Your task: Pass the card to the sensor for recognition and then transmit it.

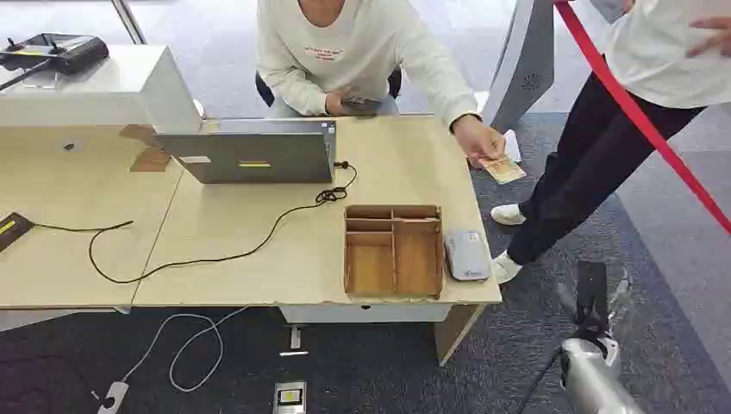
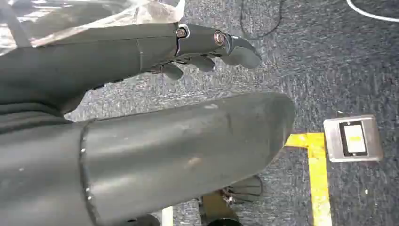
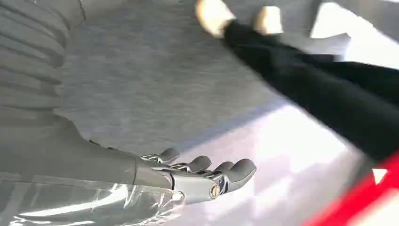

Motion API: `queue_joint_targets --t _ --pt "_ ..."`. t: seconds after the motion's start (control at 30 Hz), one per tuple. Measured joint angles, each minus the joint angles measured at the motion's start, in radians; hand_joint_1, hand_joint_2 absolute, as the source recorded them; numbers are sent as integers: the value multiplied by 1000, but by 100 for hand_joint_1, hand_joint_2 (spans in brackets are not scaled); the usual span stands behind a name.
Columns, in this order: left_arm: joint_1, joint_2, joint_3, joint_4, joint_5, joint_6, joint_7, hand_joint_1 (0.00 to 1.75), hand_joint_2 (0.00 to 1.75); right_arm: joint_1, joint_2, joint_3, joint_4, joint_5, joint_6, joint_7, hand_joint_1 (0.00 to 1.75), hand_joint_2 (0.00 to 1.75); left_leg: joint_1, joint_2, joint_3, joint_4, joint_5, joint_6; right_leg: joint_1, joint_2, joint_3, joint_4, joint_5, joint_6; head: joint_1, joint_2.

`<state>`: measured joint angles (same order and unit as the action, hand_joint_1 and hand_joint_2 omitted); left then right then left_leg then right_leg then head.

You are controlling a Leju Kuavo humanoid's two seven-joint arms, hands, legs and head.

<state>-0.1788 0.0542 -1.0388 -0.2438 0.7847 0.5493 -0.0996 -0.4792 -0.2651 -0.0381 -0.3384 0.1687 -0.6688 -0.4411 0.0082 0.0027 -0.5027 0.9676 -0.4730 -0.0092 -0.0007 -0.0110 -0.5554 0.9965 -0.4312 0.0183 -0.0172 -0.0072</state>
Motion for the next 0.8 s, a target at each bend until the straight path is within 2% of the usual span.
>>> queue_joint_targets --t 0.1,0.13,0.23,0.27,0.4,0.47,0.6,0.8 --pt "2 -2 -2 2 -24 6 -15 0 0 -20 10 3 -95 214 -21 -80 0 175 0 0 -2 0 0 0 0 0 -1 0 1 0 -1 0" --pt "1 -3 -2 2 -30 7 -21 0 0 -25 14 6 -138 277 -21 -66 0 175 0 0 -2 0 0 0 0 0 0 0 1 0 0 0" --pt "2 -5 -2 2 -27 6 -33 0 0 -62 20 47 -306 445 32 99 0 175 0 0 -2 0 1 0 0 0 -2 1 1 0 0 0" --pt "2 -5 -2 2 -27 6 -36 0 0 -81 23 67 -355 484 57 131 0 175 0 0 -2 0 1 0 0 1 -2 1 1 0 -1 0" --pt "1 -5 -2 3 -31 -7 -38 0 0 -162 50 158 -509 639 118 156 0 175 0 0 -1 0 1 0 0 1 -2 1 1 0 -1 0" --pt "-1 -5 -2 3 -37 -15 -37 0 0 -204 66 216 -554 727 125 155 0 175 0 0 -1 0 2 -1 0 1 -1 1 1 0 0 0" --pt "-3 -5 -2 3 -36 -22 -39 0 0 -280 106 329 -589 814 106 122 0 175 1 0 -1 0 2 -1 1 0 -1 1 1 0 0 0" --pt "-2 -2 -2 3 -31 -23 -40 0 0 -373 168 451 -555 838 56 85 0 175 1 0 -2 0 2 -1 1 0 -2 1 1 0 0 0"
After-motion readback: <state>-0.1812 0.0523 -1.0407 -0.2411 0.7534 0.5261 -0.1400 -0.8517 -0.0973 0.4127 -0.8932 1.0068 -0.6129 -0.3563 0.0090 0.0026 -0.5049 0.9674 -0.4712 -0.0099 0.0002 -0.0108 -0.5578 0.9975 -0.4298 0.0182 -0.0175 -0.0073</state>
